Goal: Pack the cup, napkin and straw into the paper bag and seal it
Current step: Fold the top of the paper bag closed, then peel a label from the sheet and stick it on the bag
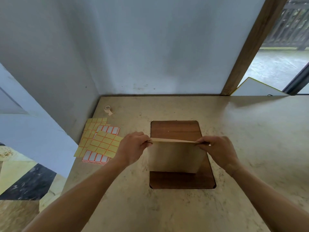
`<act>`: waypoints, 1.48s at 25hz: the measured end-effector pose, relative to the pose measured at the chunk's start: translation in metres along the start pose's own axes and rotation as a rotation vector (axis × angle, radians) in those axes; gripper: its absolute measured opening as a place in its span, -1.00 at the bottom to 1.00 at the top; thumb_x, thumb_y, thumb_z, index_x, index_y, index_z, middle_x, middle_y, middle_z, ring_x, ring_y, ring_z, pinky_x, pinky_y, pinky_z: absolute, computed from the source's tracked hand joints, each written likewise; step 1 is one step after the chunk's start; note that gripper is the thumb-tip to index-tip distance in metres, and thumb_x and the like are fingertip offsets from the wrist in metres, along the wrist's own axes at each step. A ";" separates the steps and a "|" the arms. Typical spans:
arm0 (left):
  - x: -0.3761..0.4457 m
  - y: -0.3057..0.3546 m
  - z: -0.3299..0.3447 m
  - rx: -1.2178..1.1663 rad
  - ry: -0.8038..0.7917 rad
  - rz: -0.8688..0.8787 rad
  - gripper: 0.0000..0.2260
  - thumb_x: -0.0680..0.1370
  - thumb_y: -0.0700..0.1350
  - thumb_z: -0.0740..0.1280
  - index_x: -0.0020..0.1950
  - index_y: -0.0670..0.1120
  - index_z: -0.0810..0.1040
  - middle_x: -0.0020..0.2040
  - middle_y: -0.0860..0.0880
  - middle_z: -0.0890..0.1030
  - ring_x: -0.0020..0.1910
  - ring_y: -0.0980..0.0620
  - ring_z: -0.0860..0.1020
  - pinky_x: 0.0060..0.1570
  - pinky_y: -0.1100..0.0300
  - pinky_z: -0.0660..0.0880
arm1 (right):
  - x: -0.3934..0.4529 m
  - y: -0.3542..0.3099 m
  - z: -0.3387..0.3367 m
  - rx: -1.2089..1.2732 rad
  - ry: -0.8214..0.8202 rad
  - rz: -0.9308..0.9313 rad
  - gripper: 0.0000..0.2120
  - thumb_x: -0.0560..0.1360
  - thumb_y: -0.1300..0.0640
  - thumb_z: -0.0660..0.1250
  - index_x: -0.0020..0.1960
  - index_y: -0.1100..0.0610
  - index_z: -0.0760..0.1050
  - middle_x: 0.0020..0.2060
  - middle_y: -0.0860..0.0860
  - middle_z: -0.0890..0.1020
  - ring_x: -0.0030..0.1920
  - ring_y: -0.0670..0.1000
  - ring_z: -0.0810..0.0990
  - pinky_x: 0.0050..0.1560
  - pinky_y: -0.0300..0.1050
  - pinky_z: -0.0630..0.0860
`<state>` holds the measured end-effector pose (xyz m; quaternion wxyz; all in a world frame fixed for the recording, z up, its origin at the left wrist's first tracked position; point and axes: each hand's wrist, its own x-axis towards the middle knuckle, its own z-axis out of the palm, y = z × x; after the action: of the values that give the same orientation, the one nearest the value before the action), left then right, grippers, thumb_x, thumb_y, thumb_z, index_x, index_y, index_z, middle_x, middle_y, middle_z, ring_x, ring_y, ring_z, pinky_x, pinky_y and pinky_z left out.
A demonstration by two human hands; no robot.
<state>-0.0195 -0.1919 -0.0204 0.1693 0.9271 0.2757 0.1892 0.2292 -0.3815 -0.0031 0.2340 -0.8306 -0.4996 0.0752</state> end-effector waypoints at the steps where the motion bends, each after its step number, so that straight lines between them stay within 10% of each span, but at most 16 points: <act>1: 0.003 -0.002 0.001 -0.018 0.000 -0.005 -0.88 0.55 -0.05 0.36 -0.01 -0.03 0.66 -0.16 0.04 0.62 -0.17 0.02 0.52 -0.20 0.18 0.31 | 0.002 0.000 0.001 0.004 0.004 0.010 -0.90 0.43 0.02 0.44 -0.09 -0.16 0.67 -0.27 -0.18 0.70 -0.26 -0.11 0.64 -0.20 -0.10 0.58; 15: 0.009 -0.042 -0.004 -0.190 -0.060 0.084 -0.73 0.52 0.22 0.27 0.06 0.10 0.61 0.02 0.13 0.60 0.02 0.16 0.49 -0.06 0.24 0.45 | 0.027 -0.083 0.026 -0.248 -0.151 -0.211 -0.70 0.52 -0.14 0.21 0.16 -0.10 0.58 0.05 -0.16 0.66 0.08 -0.08 0.57 0.14 -0.05 0.46; 26: -0.017 -0.186 -0.003 -0.050 -0.232 -0.283 -0.81 0.56 0.10 0.31 0.07 0.06 0.63 0.06 0.11 0.63 0.08 0.10 0.50 0.07 0.08 0.44 | 0.077 -0.217 0.119 -0.221 -0.282 -0.349 -0.71 0.59 -0.07 0.15 0.22 -0.06 0.54 0.05 -0.09 0.64 0.02 -0.01 0.56 -0.03 -0.08 0.45; 37: 0.030 -0.229 0.048 0.279 -0.609 -0.100 -0.42 0.48 0.14 0.40 0.45 0.06 0.33 0.44 -0.01 0.36 0.42 -0.08 0.26 0.34 -0.08 0.30 | 0.120 -0.191 0.271 -0.249 -0.482 0.153 -0.44 0.51 -0.14 0.28 0.41 0.06 0.23 0.33 0.06 0.36 0.29 0.15 0.34 0.16 0.06 0.43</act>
<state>-0.0770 -0.0031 -0.1505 0.1245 0.9406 0.2808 -0.1446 0.0391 -0.1180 -0.1400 -0.0017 -0.8464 -0.4822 0.2258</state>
